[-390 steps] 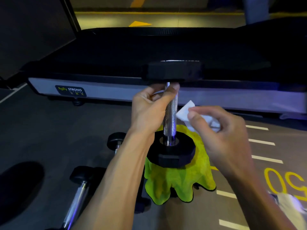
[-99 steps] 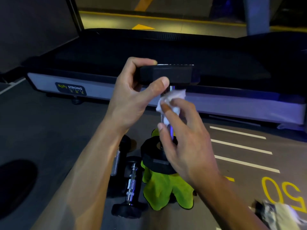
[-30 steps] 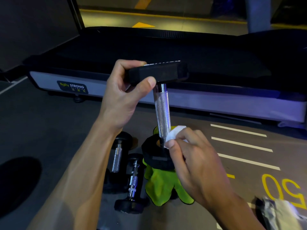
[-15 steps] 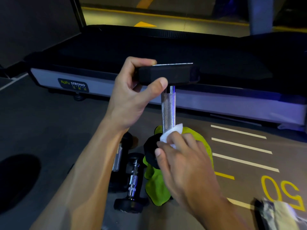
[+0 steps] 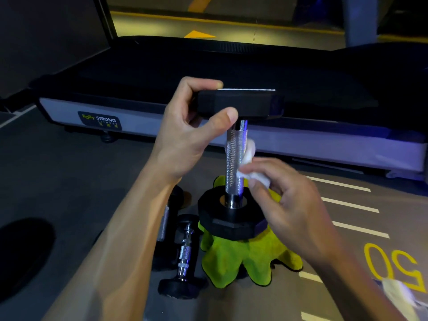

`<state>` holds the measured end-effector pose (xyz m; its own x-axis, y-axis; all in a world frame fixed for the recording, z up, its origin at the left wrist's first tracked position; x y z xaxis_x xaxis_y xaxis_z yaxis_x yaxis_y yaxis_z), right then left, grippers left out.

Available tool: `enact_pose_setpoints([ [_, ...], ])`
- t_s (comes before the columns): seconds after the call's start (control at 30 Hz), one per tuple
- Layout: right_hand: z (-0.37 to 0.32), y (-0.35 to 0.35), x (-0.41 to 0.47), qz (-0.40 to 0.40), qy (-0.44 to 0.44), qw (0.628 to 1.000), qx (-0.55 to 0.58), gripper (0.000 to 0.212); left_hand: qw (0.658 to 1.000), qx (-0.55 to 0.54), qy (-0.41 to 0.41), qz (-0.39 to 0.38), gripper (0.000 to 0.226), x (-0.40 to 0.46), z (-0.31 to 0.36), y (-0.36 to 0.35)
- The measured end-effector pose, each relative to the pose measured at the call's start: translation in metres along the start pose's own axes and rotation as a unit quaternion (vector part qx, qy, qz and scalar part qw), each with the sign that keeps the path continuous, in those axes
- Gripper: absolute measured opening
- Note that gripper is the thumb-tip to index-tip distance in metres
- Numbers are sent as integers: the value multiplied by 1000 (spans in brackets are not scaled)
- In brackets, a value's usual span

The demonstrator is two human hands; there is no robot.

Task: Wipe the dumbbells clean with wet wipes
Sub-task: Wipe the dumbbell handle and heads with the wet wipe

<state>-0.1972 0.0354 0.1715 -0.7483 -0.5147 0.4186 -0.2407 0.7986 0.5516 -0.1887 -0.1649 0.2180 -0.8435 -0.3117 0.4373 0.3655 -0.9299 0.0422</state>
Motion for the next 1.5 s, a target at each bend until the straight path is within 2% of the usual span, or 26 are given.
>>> enact_pose_setpoints([
  [0.1, -1, 1, -1, 26, 21, 999, 0, 25, 1000, 0, 0, -4, 53, 2, 0, -3],
  [0.23, 12, -9, -30, -18, -6, 999, -31, 27, 1000, -2, 4, 2, 52, 4, -2, -1],
  [0.3, 11, -5, -25, -10, -14, 999, -27, 27, 1000, -4, 6, 3, 50, 4, -2, -2],
  [0.43, 4, 7, -4, 22, -17, 1000, 3, 18, 1000, -2, 5, 2, 50, 4, -1, -2],
  [0.7, 27, -1, -3, 13, -117, 979, 167, 27, 1000, -12, 3, 14, 46, 4, -4, 1],
  [0.8, 33, -8, 0, -4, -133, 973, 187, 23, 1000, -17, -1, 13, 46, 3, -4, 1],
  [0.93, 40, -19, 5, -60, -176, 962, 201, 28, 1000, -21, -3, 6, 48, 3, -3, 1],
  [1.03, 35, -18, 23, -111, -156, 952, 237, 19, 1000, -25, -2, 4, 44, 3, -3, 2],
  [1.13, 25, -14, 37, -50, -113, 955, 269, 17, 1000, -25, -6, 5, 43, 3, -3, 2],
  [1.2, 24, -22, 30, -51, -95, 959, 263, 21, 1000, -27, -6, 5, 42, 3, -3, 2],
  [1.3, 39, -31, 10, -141, -90, 973, 157, 24, 999, -34, -1, 8, 41, 3, -5, 6],
  [1.37, 44, -28, 8, -191, -106, 965, 148, 22, 999, -44, 6, 9, 41, 3, -7, 9],
  [1.4, 42, -26, 13, -191, -106, 964, 154, 20, 999, -50, 9, 10, 42, 3, -8, 10],
  [1.5, 35, -26, 28, -127, -94, 964, 216, 23, 998, -59, 21, 8, 46, 5, -11, 10],
])
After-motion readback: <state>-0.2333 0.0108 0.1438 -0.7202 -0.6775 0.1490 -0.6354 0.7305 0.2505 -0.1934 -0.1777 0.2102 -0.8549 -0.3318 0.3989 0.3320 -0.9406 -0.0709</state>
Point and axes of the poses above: each hand's wrist, its own x-axis towards the middle knuckle, its own y-axis out of the back of the hand, z = x × y, the point moved 4 cm from there along x, towards the middle knuckle, and after that the axes turned 3 degrees about y, right-handed, at the moved point
